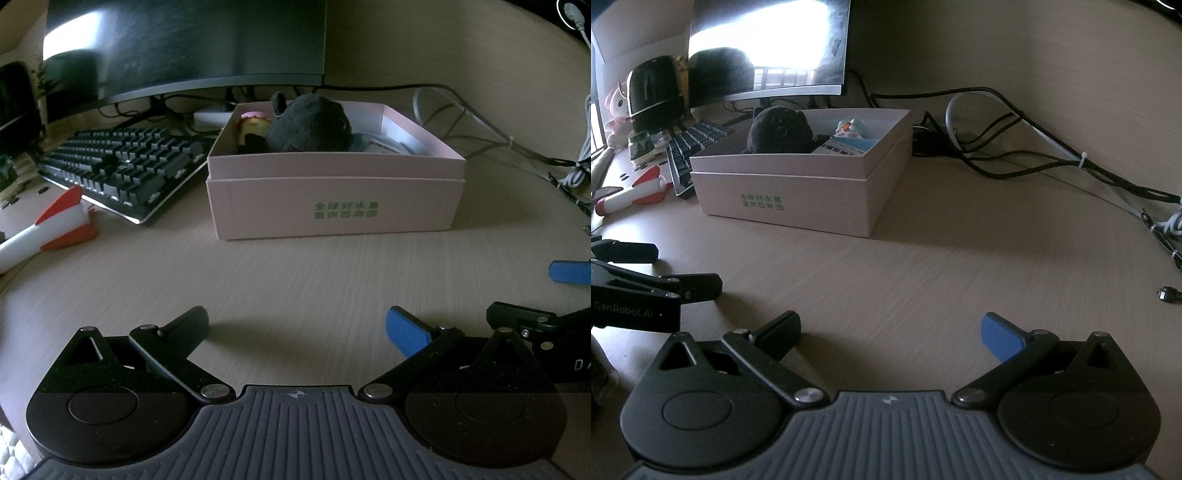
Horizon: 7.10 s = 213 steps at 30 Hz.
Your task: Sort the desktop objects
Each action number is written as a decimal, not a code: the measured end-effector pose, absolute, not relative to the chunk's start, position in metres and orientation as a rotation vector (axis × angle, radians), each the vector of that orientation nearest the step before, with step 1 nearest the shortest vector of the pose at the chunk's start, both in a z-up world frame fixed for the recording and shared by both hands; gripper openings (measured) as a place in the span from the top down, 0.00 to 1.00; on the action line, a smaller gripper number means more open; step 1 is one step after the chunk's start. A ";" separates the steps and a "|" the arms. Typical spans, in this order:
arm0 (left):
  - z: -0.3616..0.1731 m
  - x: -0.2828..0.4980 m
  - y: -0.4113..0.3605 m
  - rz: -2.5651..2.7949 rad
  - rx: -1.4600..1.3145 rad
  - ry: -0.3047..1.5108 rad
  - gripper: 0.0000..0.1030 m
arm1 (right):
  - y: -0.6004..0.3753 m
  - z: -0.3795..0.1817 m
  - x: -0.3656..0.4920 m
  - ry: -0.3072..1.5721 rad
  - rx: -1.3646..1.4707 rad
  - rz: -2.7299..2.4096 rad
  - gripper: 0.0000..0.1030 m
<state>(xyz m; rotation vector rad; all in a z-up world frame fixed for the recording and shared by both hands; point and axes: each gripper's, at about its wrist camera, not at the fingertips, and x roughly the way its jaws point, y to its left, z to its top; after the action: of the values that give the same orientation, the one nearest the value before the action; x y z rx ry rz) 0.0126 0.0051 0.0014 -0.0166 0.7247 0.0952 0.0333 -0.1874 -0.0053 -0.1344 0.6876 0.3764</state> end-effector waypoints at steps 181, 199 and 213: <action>0.002 0.014 0.005 0.090 -0.019 0.723 0.00 | -0.187 -0.004 0.033 0.689 -0.132 0.375 0.00; 0.002 -0.016 -0.002 0.109 -0.025 0.716 0.00 | -0.199 -0.004 0.010 0.689 -0.136 0.398 0.00; 0.003 -0.015 -0.002 0.097 -0.023 0.723 0.00 | -0.202 -0.005 0.007 0.688 -0.142 0.411 0.00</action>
<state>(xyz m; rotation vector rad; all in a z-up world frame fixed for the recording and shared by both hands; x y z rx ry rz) -0.0146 -0.0017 0.0027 -0.0235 0.7234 0.0968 0.0071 -0.2020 -0.0046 -0.1425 0.6879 0.4113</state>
